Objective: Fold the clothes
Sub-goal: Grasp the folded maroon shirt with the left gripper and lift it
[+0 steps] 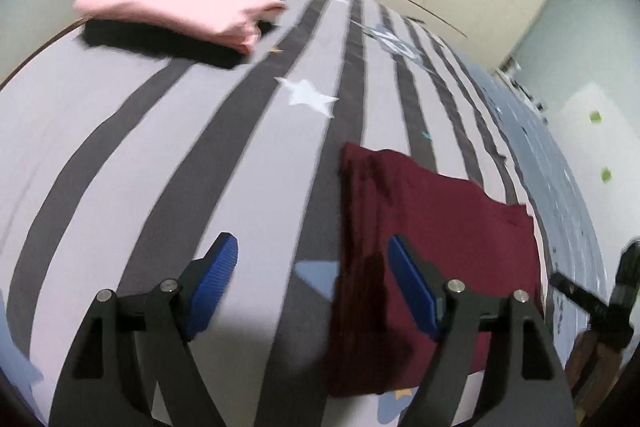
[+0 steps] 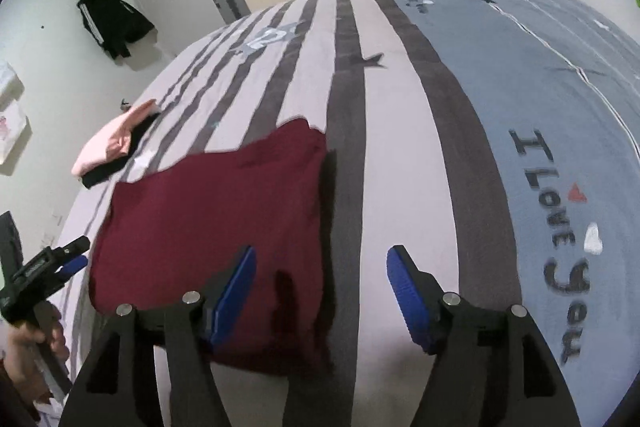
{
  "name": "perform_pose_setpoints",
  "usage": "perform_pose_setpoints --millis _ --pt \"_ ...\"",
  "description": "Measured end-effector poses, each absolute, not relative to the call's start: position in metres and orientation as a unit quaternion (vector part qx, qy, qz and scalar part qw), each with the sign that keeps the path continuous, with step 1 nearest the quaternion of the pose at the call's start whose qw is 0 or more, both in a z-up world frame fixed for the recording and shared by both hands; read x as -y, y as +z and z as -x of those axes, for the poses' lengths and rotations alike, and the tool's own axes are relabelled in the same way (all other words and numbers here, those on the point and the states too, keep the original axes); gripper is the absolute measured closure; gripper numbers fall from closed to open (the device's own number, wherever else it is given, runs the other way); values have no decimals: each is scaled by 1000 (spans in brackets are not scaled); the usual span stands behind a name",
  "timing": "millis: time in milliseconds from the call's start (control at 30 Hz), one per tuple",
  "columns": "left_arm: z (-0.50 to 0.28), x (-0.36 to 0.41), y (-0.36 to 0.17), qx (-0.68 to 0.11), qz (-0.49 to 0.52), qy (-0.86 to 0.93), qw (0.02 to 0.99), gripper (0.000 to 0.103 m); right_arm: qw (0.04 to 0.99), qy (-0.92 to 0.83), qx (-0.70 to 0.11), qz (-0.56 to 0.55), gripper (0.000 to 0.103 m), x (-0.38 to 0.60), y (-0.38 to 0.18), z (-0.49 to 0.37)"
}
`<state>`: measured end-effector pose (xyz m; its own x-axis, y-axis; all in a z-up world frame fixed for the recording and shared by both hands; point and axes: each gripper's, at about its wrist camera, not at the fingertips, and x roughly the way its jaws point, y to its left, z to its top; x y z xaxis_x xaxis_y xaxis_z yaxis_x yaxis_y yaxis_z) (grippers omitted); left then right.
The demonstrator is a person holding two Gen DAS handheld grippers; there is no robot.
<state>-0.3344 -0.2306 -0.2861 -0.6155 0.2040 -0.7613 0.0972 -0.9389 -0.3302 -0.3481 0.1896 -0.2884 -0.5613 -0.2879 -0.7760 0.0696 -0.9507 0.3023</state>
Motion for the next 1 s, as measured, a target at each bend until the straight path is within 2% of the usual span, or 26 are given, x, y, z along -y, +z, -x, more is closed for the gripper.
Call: perform_pose_setpoints --millis 200,467,633,733,833,900,933,1000 --pt "360 199 -305 147 476 864 76 28 152 -842 147 -496 39 -181 -308 381" --pt "364 195 -324 186 493 846 89 28 206 -809 177 -521 38 -183 -326 392" --pt "364 159 -325 139 508 839 139 28 222 -798 183 -529 38 -172 -329 394" --pt "367 155 -328 154 509 837 131 28 225 -794 192 -532 38 -164 -333 399" --pt "368 157 -329 173 508 835 126 37 223 -788 218 -531 39 -165 -337 402" --pt "366 156 -328 174 507 835 128 58 226 -785 225 -532 42 -165 -338 404" --pt "366 156 -328 175 506 834 128 62 230 -781 230 -533 54 -166 -339 405" --pt "367 156 -326 173 505 836 129 71 243 -770 245 -536 71 -172 -343 408"
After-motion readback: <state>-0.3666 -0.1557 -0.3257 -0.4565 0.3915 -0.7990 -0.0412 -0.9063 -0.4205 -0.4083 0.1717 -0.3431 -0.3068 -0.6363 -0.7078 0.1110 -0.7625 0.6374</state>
